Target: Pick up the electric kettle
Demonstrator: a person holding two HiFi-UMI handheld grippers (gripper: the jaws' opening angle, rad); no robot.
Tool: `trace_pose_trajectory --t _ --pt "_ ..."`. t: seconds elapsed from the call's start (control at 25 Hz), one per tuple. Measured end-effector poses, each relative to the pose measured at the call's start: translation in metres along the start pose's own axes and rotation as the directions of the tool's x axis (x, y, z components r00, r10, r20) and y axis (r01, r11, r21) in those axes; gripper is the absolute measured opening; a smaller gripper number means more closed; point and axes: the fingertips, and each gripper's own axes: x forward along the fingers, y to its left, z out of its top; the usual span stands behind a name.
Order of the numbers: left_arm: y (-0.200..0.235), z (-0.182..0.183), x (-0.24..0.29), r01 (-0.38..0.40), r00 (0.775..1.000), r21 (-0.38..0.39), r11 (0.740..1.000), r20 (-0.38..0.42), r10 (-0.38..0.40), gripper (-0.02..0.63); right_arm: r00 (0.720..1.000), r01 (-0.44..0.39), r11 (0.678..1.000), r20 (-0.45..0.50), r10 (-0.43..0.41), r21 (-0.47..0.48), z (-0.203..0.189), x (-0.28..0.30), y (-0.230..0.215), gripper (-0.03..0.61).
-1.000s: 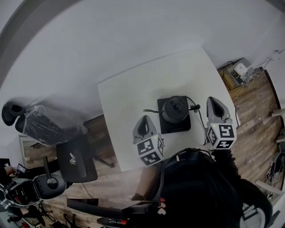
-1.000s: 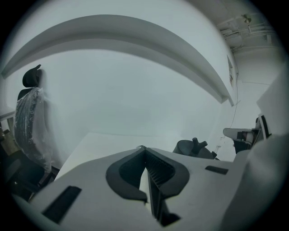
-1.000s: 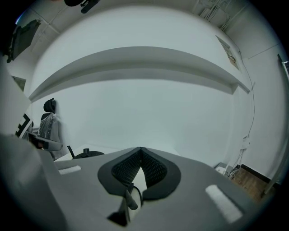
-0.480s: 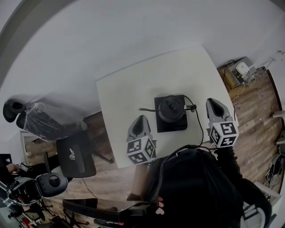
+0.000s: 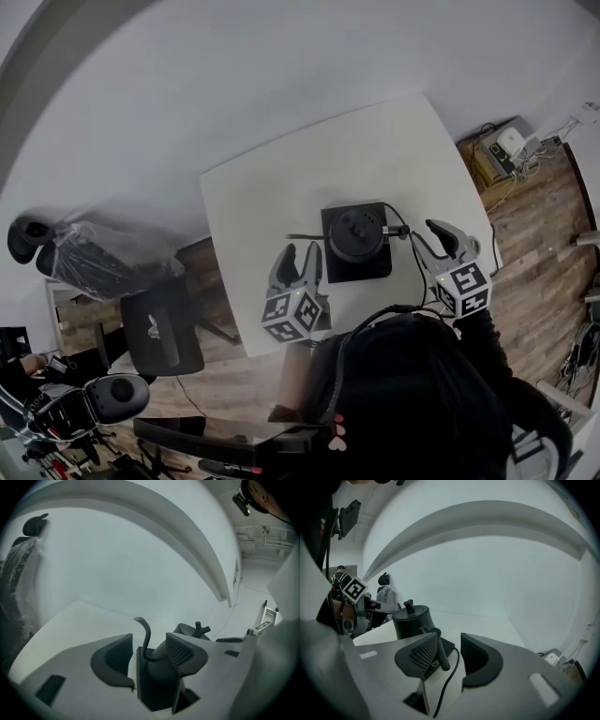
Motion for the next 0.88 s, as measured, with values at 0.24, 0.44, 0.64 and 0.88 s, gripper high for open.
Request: trace_pose_trajectory --t 0.24,0.44,0.64,0.88 --pt "-0.002 -0.001 0.014 0.01 1.0 -0.039 0.999 0.007 -0.009 0.23 0.99 -0.088 0.99 -0.116 0.074 -0.115 -0.029 0.018 0.023 0.163" --pt "0.001 0.001 0.026 0.007 1.0 -0.069 0.998 0.024 -0.005 0.23 0.987 -0.101 0.989 -0.134 0.086 -0.108 -0.037 0.036 0.028 0.164" --pt "-0.002 -0.001 0.037 0.017 1.0 -0.058 0.998 0.007 -0.017 0.23 0.986 -0.103 0.989 -0.141 0.088 -0.103 -0.038 0.046 0.03 0.164" --pt "-0.004 -0.004 0.044 0.022 1.0 -0.051 0.998 -0.01 -0.023 0.23 0.989 -0.083 0.992 -0.129 0.07 -0.099 -0.035 0.052 0.026 0.163"
